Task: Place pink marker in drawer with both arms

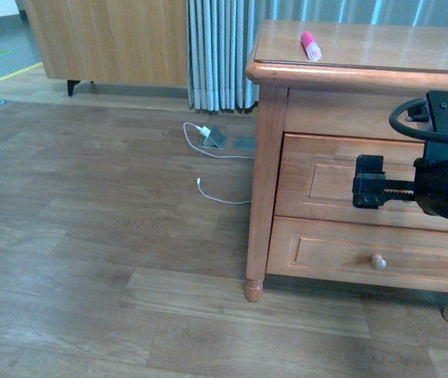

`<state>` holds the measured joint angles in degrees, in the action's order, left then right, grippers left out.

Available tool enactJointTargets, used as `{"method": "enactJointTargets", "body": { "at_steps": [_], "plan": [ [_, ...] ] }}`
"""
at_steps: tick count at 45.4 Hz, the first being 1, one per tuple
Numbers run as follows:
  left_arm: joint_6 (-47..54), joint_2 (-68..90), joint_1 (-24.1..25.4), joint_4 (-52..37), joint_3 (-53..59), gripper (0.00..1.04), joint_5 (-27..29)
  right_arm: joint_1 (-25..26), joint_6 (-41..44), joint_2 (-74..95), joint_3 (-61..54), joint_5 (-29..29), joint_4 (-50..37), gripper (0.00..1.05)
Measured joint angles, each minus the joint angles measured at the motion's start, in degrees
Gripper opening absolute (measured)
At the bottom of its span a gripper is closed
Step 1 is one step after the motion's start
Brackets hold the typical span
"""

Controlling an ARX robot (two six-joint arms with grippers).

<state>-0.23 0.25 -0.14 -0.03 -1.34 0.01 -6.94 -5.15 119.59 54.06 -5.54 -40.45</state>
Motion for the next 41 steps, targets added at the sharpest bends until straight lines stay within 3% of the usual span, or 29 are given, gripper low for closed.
{"method": "enactJointTargets", "body": {
  "at_steps": [19, 36, 41],
  "plan": [
    [0.00, 0.00, 0.00, 0.00, 0.00, 0.99, 0.00, 4.07, 0.87, 8.90, 7.21, -1.36, -1.18, 0.96],
    [0.00, 0.00, 0.00, 0.00, 0.00, 0.99, 0.00, 4.44, 1.53, 10.27, 7.89, -1.29, -2.34, 0.96],
    [0.00, 0.00, 0.00, 0.00, 0.00, 0.99, 0.00, 4.44, 1.79, 10.27, 7.80, -1.29, -2.93, 0.81]
  ]
}}
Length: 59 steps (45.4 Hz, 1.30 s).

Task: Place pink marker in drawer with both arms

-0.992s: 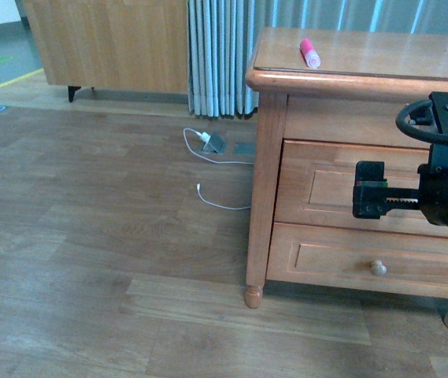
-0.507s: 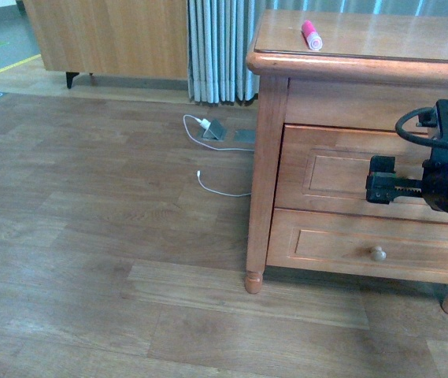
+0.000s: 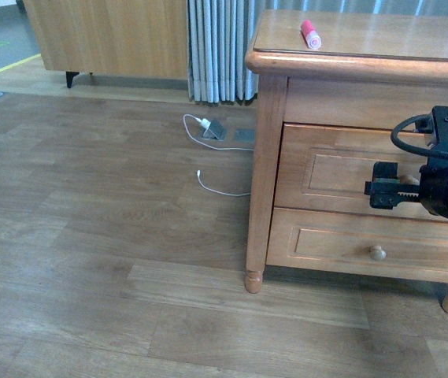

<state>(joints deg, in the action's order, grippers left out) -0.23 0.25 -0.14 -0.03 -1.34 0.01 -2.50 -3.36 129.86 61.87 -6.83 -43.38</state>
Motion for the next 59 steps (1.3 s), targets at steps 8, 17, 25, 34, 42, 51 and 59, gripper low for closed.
{"method": "enactJointTargets", "body": {
  "at_steps": [8, 17, 25, 34, 42, 51, 59],
  "plan": [
    [0.00, 0.00, 0.00, 0.00, 0.00, 0.99, 0.00, 0.00, 0.31, 0.00, 0.00, -0.09, -0.33, 0.56],
    [0.00, 0.00, 0.00, 0.00, 0.00, 0.99, 0.00, 0.00, 0.35, 0.00, -0.02, -0.11, -0.39, 0.30],
    [0.00, 0.00, 0.00, 0.00, 0.00, 0.99, 0.00, -0.02, 0.35, 0.00, -0.70, -0.04, -0.83, 0.23],
    [0.00, 0.00, 0.00, 0.00, 0.00, 0.99, 0.00, 0.24, 0.00, -1.22, -2.93, 0.87, -1.09, 0.23],
    [0.00, 0.00, 0.00, 0.00, 0.00, 0.99, 0.00, 0.24, -1.18, -4.68, -8.26, 1.97, -1.31, 0.22],
    [0.00, 0.00, 0.00, 0.00, 0.00, 0.99, 0.00, 0.24, -4.00, -12.04, -19.02, 5.18, -1.40, 0.22],
    [0.00, 0.00, 0.00, 0.00, 0.00, 0.99, 0.00, 0.31, -5.09, -20.22, -30.21, 8.04, -1.42, 0.21]
  ]
}}
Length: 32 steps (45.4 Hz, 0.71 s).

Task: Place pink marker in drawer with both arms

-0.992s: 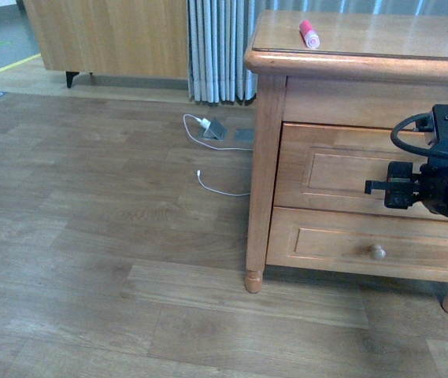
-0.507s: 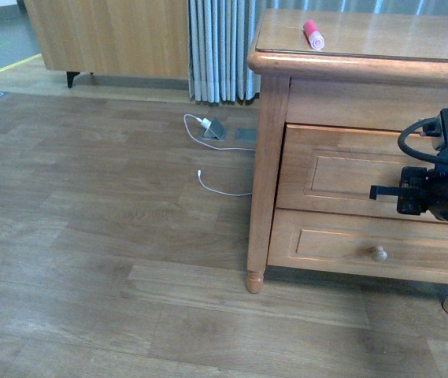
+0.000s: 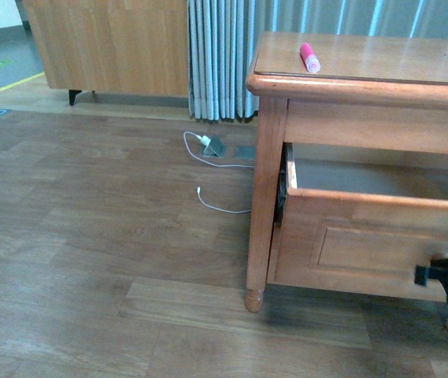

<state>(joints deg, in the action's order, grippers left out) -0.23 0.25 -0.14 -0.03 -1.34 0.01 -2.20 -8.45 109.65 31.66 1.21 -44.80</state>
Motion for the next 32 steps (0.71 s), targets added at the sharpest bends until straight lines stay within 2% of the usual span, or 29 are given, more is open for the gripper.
{"method": "enactJointTargets", "body": {
  "at_steps": [5, 11, 14, 21, 29, 32],
  "plan": [
    [0.00, 0.00, 0.00, 0.00, 0.00, 0.99, 0.00, 0.07, 0.15, -6.43, -8.02, 1.70, 0.46, 0.23],
    [0.00, 0.00, 0.00, 0.00, 0.00, 0.99, -0.02, 0.09, 0.17, -15.10, -13.77, 3.37, 3.63, 0.49],
    [0.00, 0.00, 0.00, 0.00, 0.00, 0.99, 0.00, 0.59, 0.17, -21.75, -15.98, 4.55, 7.96, 0.63],
    [0.00, 0.00, 0.00, 0.00, 0.00, 0.99, 0.00, 3.78, 0.15, -43.80, -17.97, 7.78, 24.46, 0.97],
    [0.00, 0.00, 0.00, 0.00, 0.00, 0.99, 0.00, 5.42, 1.57, -71.06, -17.90, 11.06, 43.25, 0.96],
    [0.00, 0.00, 0.00, 0.00, 0.00, 0.99, 0.00, 6.36, 2.10, -77.57, -17.90, 12.76, 47.71, 0.96]
  ]
}}
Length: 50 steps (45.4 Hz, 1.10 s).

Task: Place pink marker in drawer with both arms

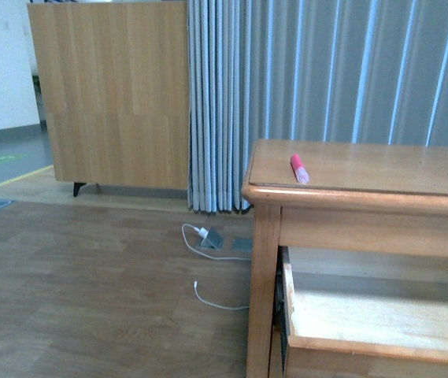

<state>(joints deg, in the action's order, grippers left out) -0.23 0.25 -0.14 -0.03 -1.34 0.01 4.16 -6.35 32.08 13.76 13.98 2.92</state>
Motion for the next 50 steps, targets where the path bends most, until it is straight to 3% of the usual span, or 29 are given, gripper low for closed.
{"method": "enactJointTargets", "body": {
  "at_steps": [7, 15, 29, 31, 32, 35, 41, 50],
  "plan": [
    [0.00, 0.00, 0.00, 0.00, 0.00, 0.99, 0.00, 3.91, 0.66, -10.25, -0.15, 4.63, 7.28, 0.96],
    [0.00, 0.00, 0.00, 0.00, 0.00, 0.99, 0.00, 9.38, 0.33, -12.74, -0.57, 7.56, 7.37, 0.96],
    [0.00, 0.00, 0.00, 0.00, 0.00, 0.99, 0.00, 10.01, 0.07, -12.72, -0.57, 7.65, 7.32, 0.96],
    [0.00, 0.00, 0.00, 0.00, 0.00, 0.99, -0.02, 9.09, 0.87, -13.94, -2.29, 5.01, 3.02, 0.92],
    [0.00, 0.00, 0.00, 0.00, 0.00, 0.99, -0.02, 7.82, 2.56, -15.61, -4.76, 0.07, -2.54, 0.86],
    [0.00, 0.00, 0.00, 0.00, 0.00, 0.99, 0.07, 5.40, 4.76, -18.99, -7.93, -5.03, -9.44, 0.71],
    [0.00, 0.00, 0.00, 0.00, 0.00, 0.99, 0.02, 4.57, 5.66, -19.50, -8.37, -5.31, -9.90, 0.97],
    [0.00, 0.00, 0.00, 0.00, 0.00, 0.99, 0.02, 4.52, 5.95, -19.50, -8.46, -5.35, -9.90, 0.96]
  ]
}}
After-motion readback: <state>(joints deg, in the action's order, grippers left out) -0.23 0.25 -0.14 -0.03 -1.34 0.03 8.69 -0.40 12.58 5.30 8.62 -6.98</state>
